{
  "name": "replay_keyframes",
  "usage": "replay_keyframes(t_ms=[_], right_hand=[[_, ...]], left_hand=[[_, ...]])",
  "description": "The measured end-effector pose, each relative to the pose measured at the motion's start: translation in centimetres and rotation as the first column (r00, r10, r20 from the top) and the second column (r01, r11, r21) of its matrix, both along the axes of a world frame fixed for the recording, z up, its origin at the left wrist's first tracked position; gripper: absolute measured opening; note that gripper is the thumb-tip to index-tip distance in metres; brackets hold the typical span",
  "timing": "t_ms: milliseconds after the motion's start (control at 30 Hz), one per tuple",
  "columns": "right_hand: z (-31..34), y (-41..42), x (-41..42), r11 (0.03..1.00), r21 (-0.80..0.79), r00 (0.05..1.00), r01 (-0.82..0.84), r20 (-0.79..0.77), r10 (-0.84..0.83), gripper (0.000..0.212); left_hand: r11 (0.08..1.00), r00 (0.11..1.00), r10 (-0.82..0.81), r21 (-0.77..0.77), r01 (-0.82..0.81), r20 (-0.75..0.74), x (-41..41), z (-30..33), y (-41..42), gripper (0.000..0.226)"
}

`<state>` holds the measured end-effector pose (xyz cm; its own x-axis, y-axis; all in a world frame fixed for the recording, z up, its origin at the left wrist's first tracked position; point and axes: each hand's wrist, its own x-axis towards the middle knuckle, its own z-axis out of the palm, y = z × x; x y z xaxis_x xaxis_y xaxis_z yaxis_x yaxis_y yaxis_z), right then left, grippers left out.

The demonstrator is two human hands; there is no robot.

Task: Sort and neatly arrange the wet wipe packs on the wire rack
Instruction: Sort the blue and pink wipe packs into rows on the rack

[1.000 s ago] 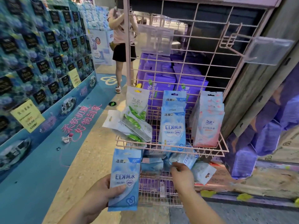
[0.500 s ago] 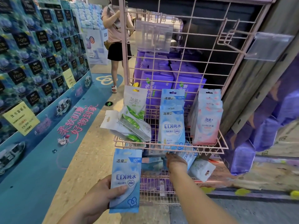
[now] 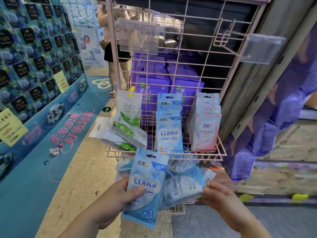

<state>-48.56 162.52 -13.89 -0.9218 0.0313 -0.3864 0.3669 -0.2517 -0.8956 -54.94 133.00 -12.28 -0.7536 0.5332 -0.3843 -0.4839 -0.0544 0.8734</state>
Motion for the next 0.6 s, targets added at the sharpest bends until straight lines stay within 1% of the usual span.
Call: replay_keyframes(t_ms=[33,100,167,233,333,400,467,533,567,600], right_hand=[[1.0,0.8,0.4,0.994,0.037,0.995,-0.101,0.028,0.1,0.079],[2.7,1.9,0.6,0.973,0.063,0.975,-0.221,0.049,0.218,0.069],[4.4,1.9,0.1,0.966,0.033,0.966,-0.258,0.015,0.258,0.055],[6.2,1.5,-0.9,0.963,0.0,0.961,-0.27,-0.057,0.27,0.041],[8.5,0.4,-2.9,0.972,0.016,0.963,-0.236,-0.129,0.237,0.026],[9.2,-0.4,-4.1,0.988,0.049,0.98,-0.146,-0.129,0.151,0.01],[9.5,-1.0,-4.8,0.996,0.068,0.988,-0.053,-0.14,0.062,0.013],[9.6,-1.5,-5.3,0.998,0.063,0.988,0.026,-0.153,-0.016,0.017],[9.7,-1.7,-5.6,0.996,0.078,0.987,0.04,-0.16,-0.027,0.024],[9.7,-1.8,-5.9,0.992,0.118,0.987,0.035,-0.16,-0.016,0.036]], left_hand=[[1.0,0.999,-0.027,0.009,0.027,-0.019,-0.1,0.3,0.6,0.068],[0.997,0.997,-0.07,0.011,0.071,-0.043,-0.1,1.0,1.7,0.052],[0.994,0.992,-0.109,0.007,0.109,-0.056,-0.2,1.4,2.8,0.055],[0.991,0.991,-0.127,0.03,0.128,-0.038,-0.2,1.6,3.6,0.059],[0.991,0.994,-0.11,0.085,0.108,0.019,-0.2,2.2,4.4,0.045],[0.989,0.996,-0.068,0.137,0.059,0.058,-0.5,2.5,4.5,0.055],[0.983,0.996,0.002,0.185,-0.019,0.091,-0.8,2.6,4.3,0.066],[0.976,0.99,0.06,0.199,-0.084,0.125,-1.1,3.0,4.1,0.059],[0.977,0.989,0.071,0.189,-0.096,0.133,-1.2,3.2,3.9,0.053],[0.981,0.99,0.064,0.174,-0.086,0.129,-1.3,3.4,3.7,0.051]])
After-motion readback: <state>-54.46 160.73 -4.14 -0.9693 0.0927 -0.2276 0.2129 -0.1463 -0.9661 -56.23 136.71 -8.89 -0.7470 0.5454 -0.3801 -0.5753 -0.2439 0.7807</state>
